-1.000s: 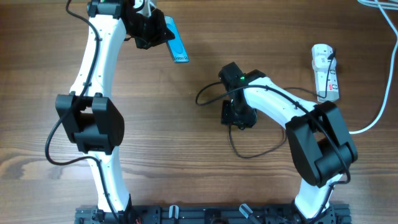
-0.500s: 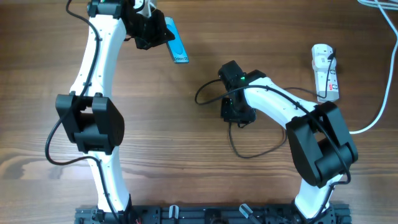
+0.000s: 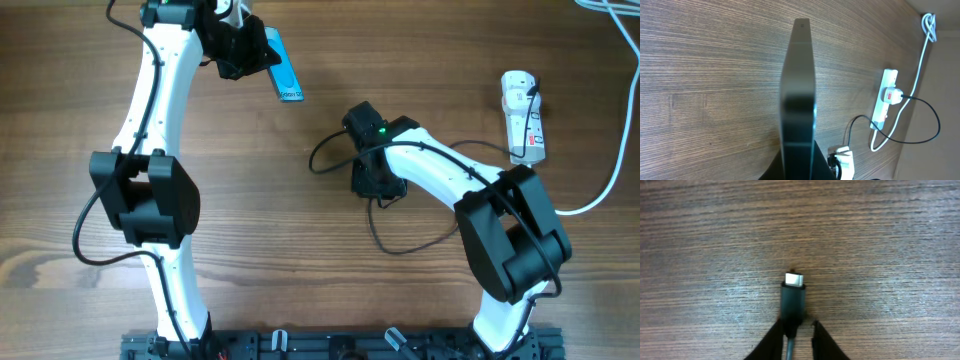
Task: Plug charger to phone and switch on socket
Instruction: 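Lower the right gripper and grasp the cable behind its USB-C plug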
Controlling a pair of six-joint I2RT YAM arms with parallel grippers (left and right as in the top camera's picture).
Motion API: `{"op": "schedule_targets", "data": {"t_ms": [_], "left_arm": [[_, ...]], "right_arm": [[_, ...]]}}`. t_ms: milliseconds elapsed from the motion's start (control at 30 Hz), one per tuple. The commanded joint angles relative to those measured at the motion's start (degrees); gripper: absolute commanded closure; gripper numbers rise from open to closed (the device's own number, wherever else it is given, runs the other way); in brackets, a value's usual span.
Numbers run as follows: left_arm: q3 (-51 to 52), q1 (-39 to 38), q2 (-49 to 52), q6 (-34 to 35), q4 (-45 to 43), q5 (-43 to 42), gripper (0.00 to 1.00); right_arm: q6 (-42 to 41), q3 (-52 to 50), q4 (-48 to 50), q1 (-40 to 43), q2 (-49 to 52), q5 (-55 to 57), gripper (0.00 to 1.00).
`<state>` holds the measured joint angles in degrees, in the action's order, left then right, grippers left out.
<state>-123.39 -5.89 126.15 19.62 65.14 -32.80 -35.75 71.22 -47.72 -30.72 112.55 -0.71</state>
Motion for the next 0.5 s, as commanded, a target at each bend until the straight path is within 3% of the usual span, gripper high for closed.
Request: {"op": "schedule_targets", "data": {"t_ms": [0, 467], "left_arm": [[-0.96, 0.15, -0.87, 0.35, -0.13, -0.52, 0.96], [-0.96, 0.15, -0.87, 0.35, -0.15, -0.55, 0.96]], "right_arm": [[-0.79, -1.22, 0.20, -0.20, 2.47, 0.63, 0.82], [-1.90, -1.05, -0.07, -0.17, 2.40, -0.63, 0.96]]}}
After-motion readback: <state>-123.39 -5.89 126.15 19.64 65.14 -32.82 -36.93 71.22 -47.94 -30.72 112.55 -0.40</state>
